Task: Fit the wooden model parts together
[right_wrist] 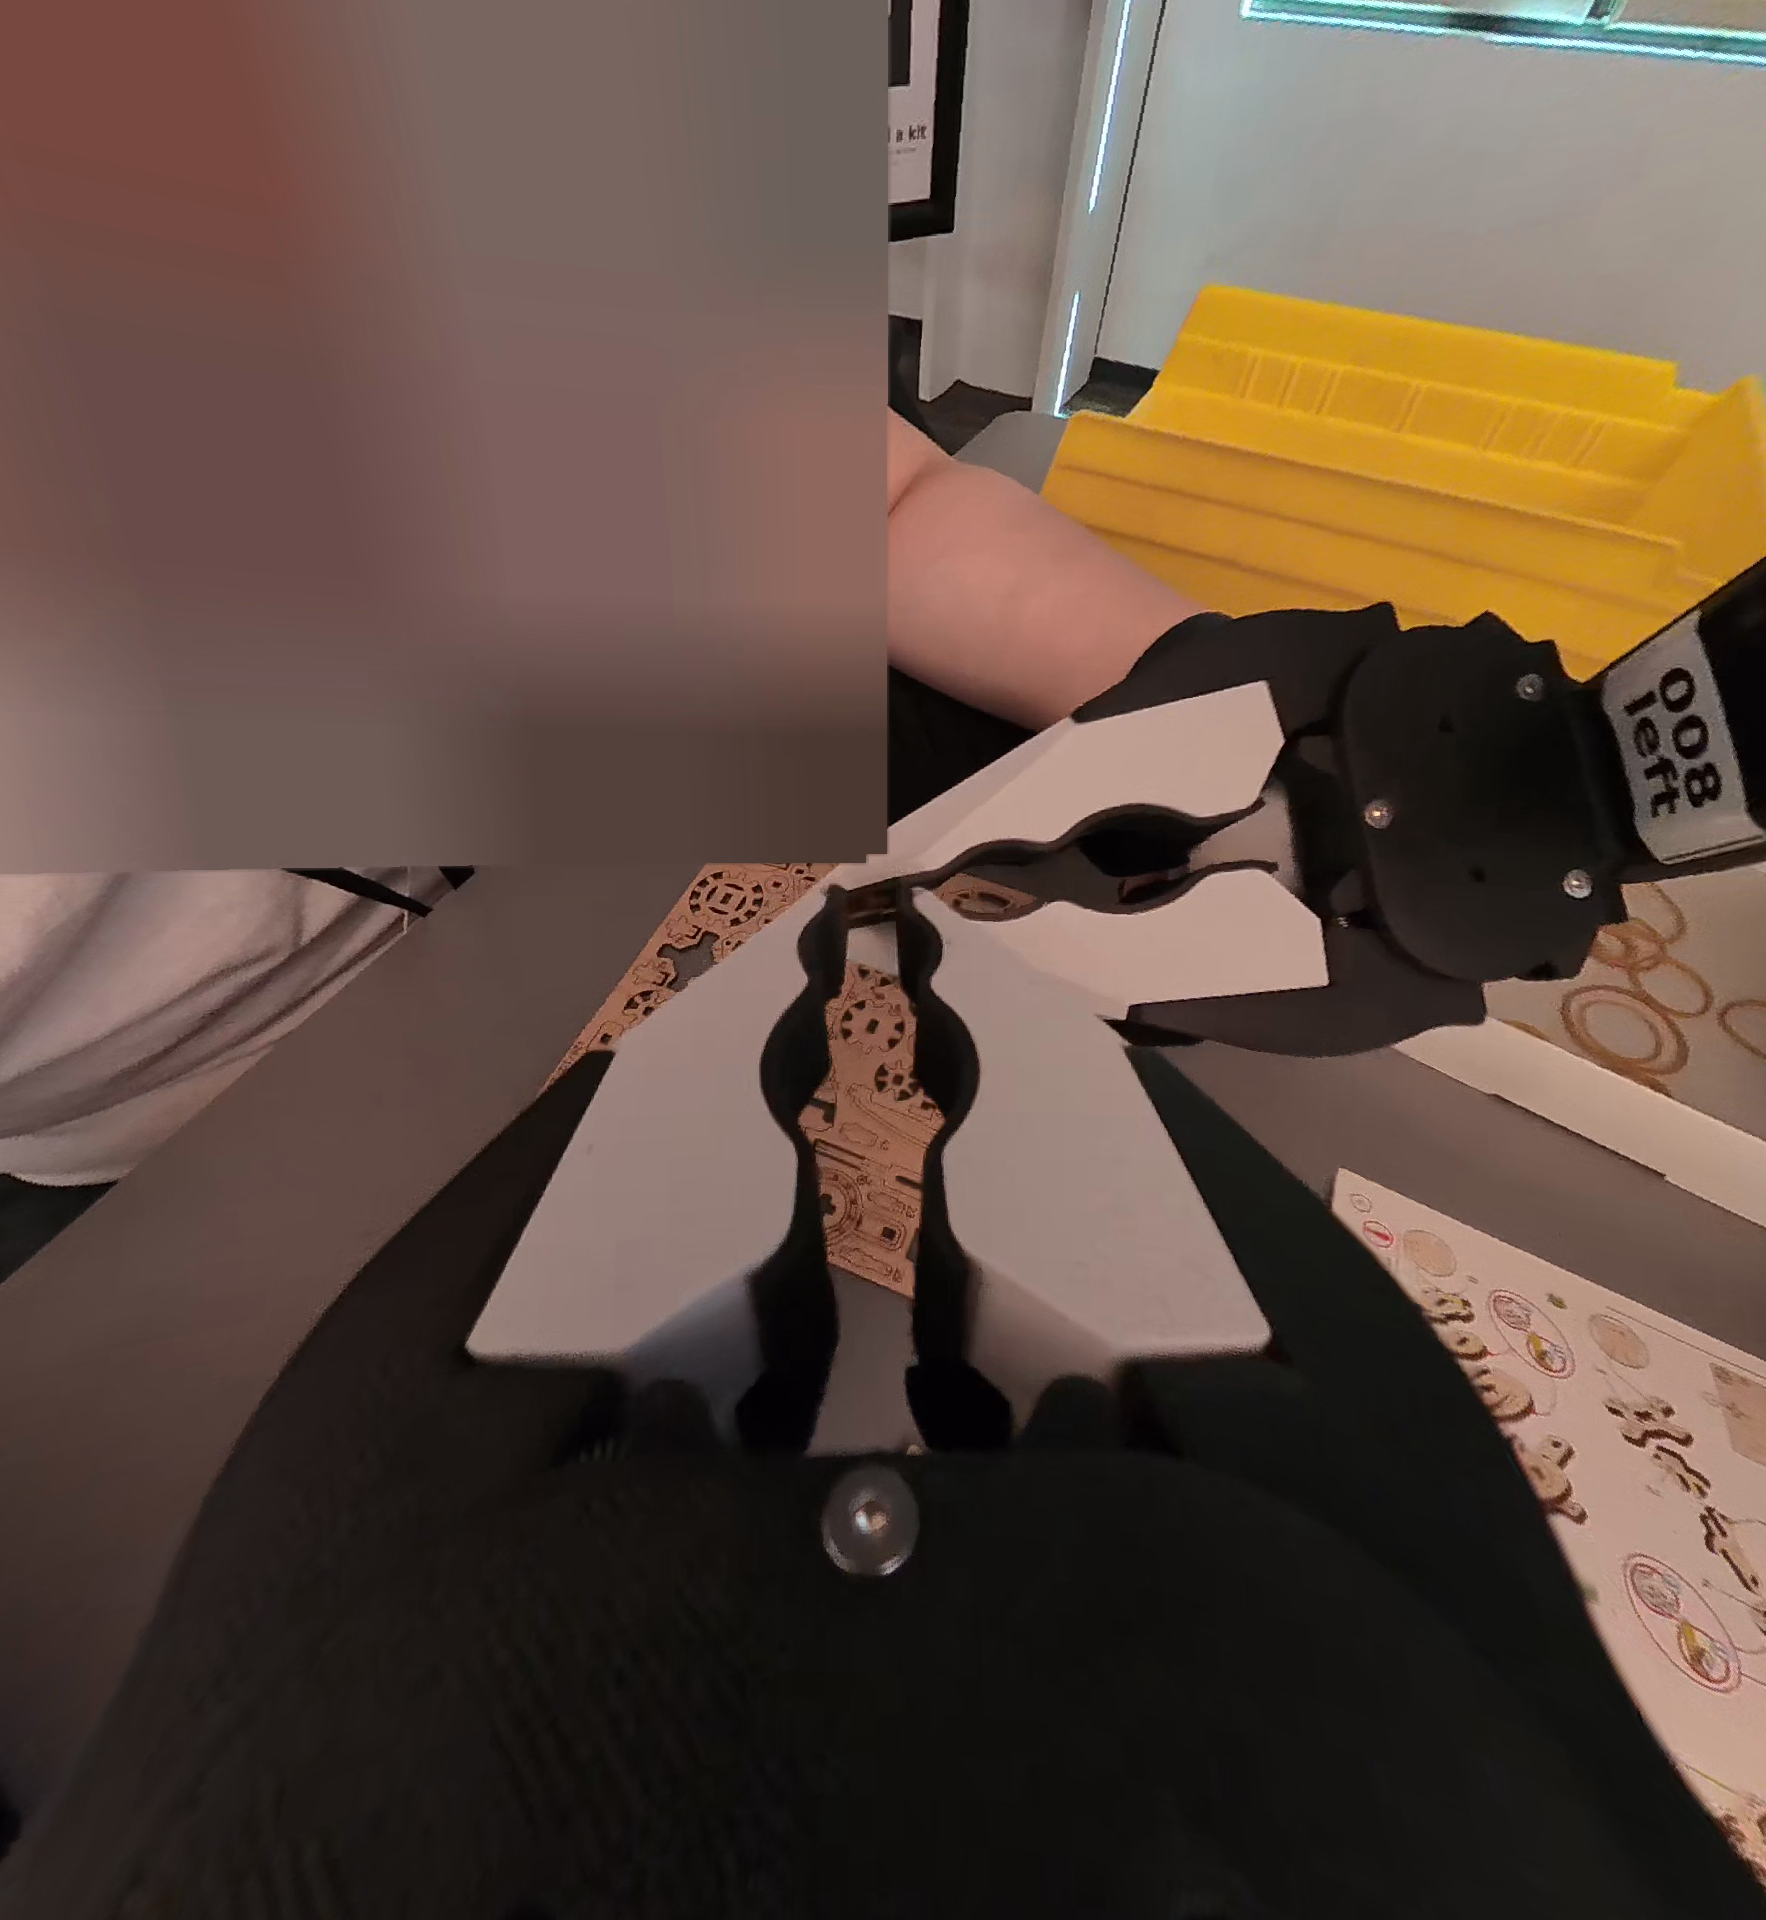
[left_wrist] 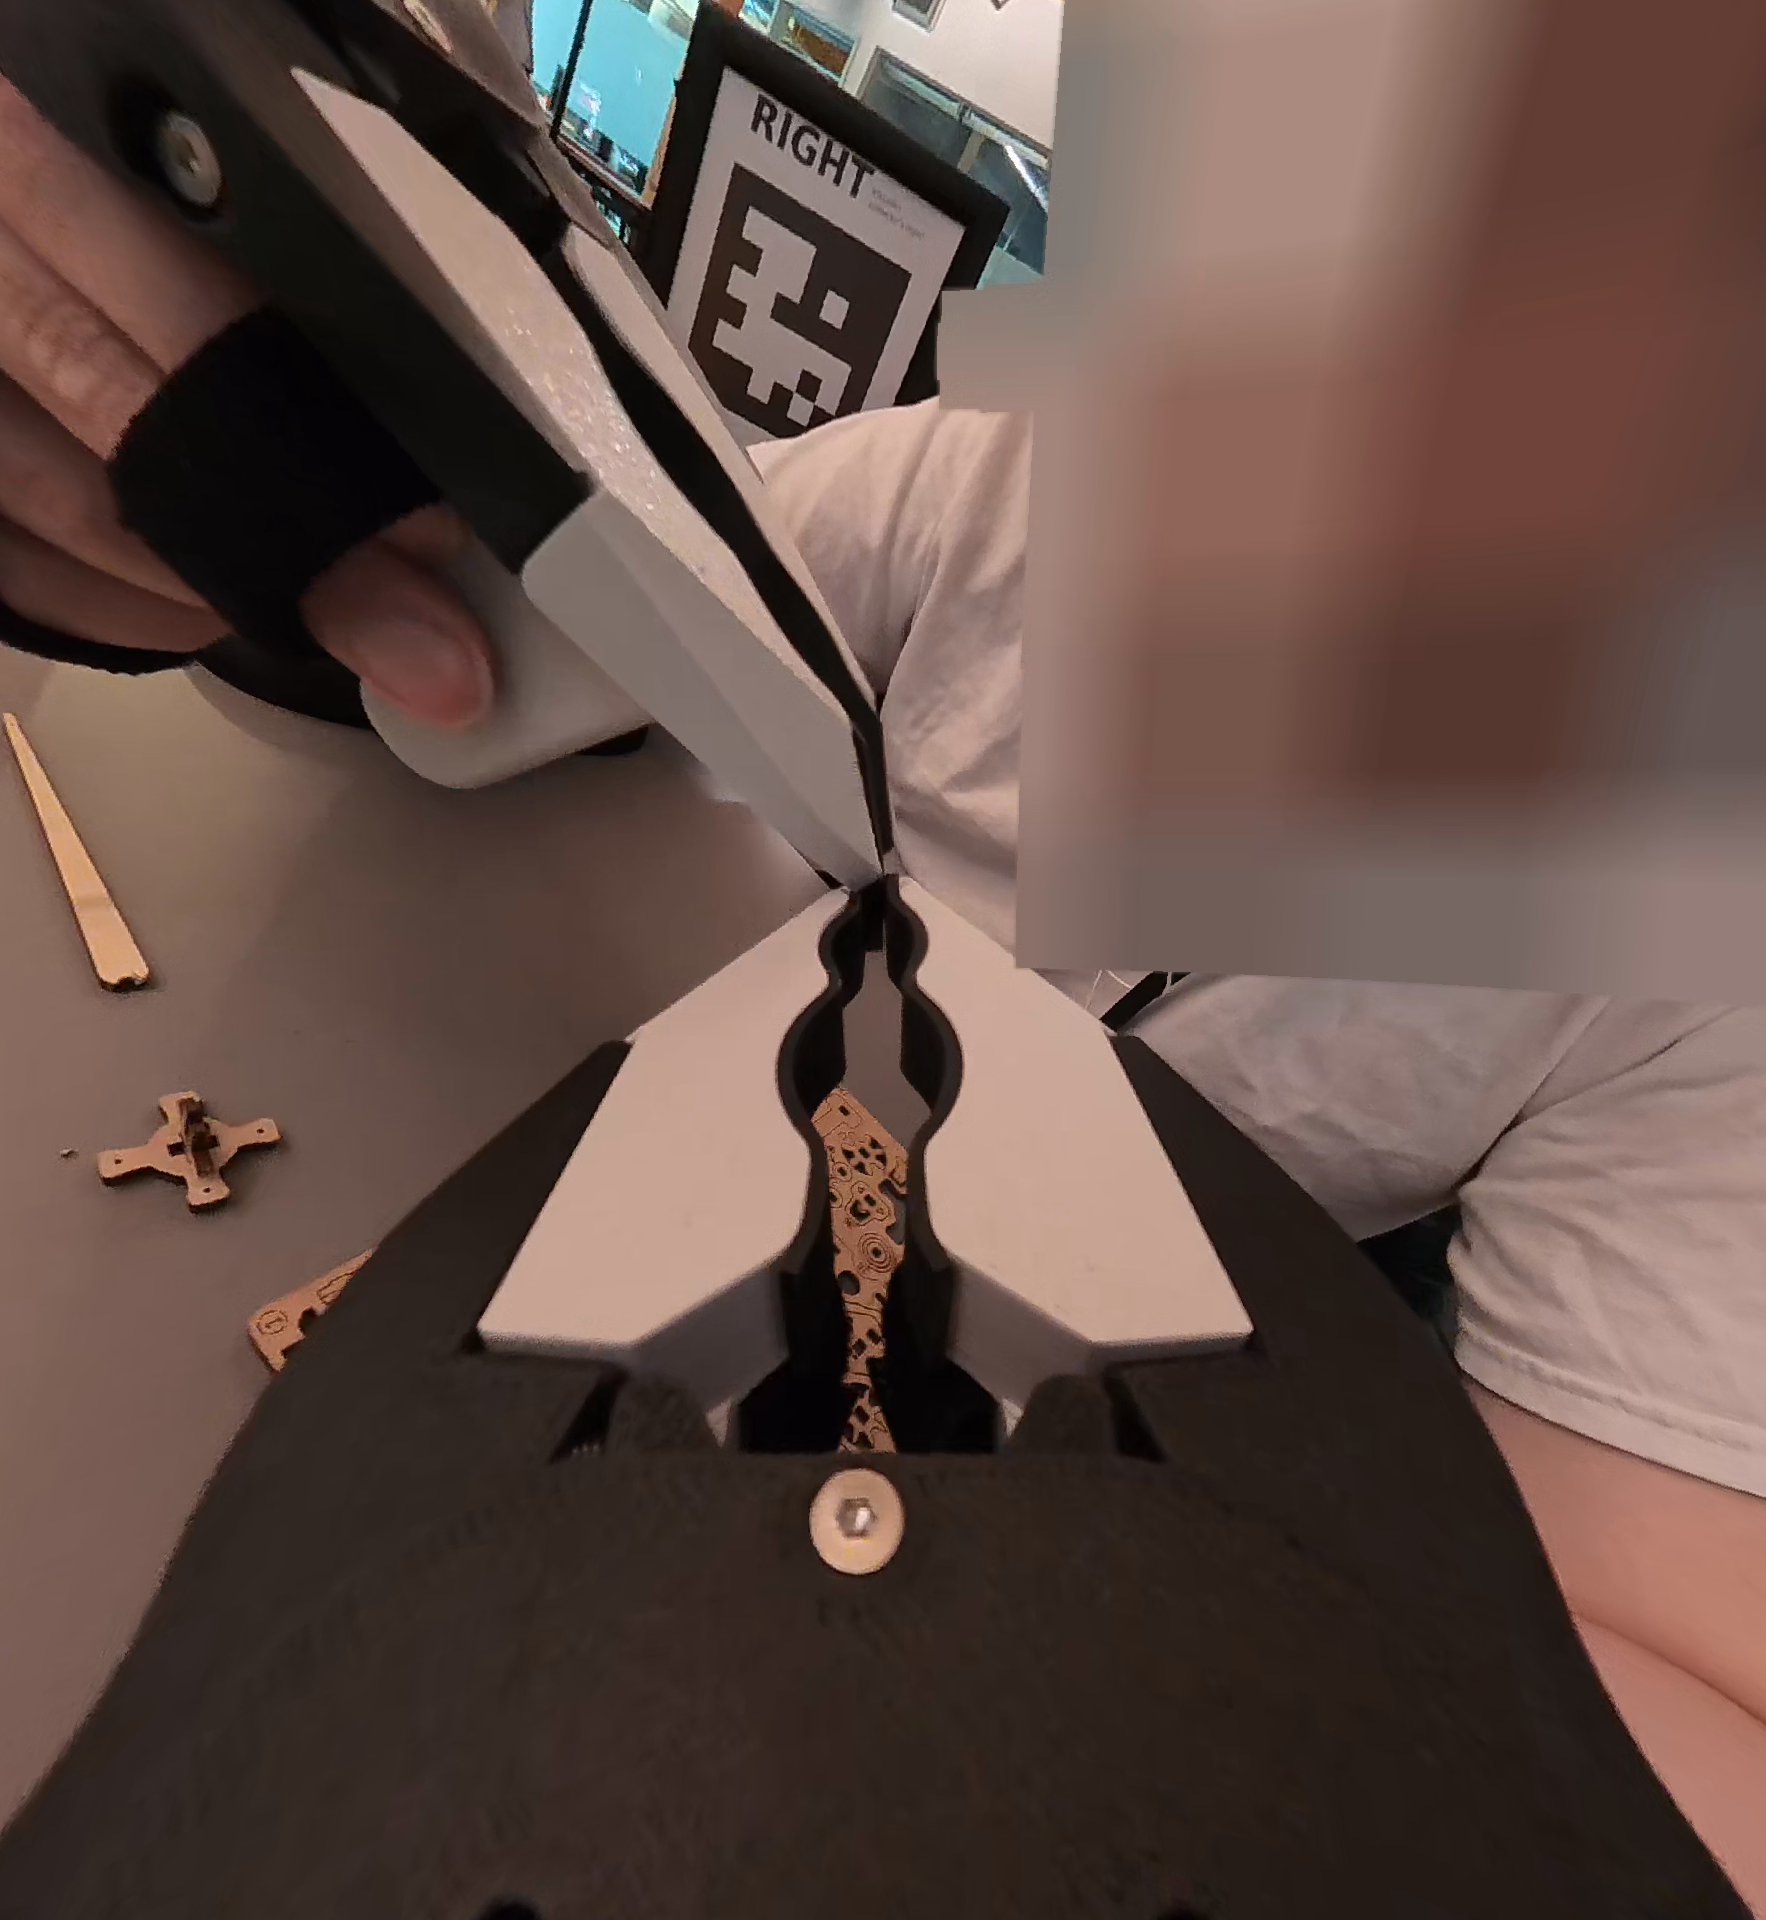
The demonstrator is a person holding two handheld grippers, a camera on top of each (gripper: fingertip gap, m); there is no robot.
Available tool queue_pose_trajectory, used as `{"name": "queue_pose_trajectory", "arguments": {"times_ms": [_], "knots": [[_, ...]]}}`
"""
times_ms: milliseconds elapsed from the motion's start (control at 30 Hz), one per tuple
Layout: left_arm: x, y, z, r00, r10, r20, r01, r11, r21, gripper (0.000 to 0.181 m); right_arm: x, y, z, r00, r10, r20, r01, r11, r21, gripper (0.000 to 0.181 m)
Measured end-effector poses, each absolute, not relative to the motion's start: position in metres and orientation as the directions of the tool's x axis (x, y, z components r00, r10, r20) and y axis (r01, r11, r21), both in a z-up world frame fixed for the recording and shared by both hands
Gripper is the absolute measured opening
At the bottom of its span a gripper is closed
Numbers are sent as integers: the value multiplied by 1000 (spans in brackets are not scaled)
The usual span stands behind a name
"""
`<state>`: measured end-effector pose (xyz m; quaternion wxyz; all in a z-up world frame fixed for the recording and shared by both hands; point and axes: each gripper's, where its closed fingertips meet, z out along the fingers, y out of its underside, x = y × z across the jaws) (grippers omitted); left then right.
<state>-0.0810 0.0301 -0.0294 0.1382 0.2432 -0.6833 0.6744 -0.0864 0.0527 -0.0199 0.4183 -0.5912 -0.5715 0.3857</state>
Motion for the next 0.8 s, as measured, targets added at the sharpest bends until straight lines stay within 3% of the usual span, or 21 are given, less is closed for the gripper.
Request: {"name": "queue_pose_trajectory", "arguments": {"times_ms": [433, 667, 800], "knots": [[-69, 52, -15, -829, -161, 535, -510, -175, -842, 6, -70, 71, -6, 172, 974, 150, 347, 83, -934, 6], [-66, 53, -22, -819, -190, 542, -518, -163, -840, 10, -65, 80, -6, 223, 953, 204, 375, 109, -921, 6], [-62, 55, -22, -814, -193, 548, -519, -182, -835, 3, -64, 83, -7, 241, 941, 236, 389, 128, -912, 7]]}}
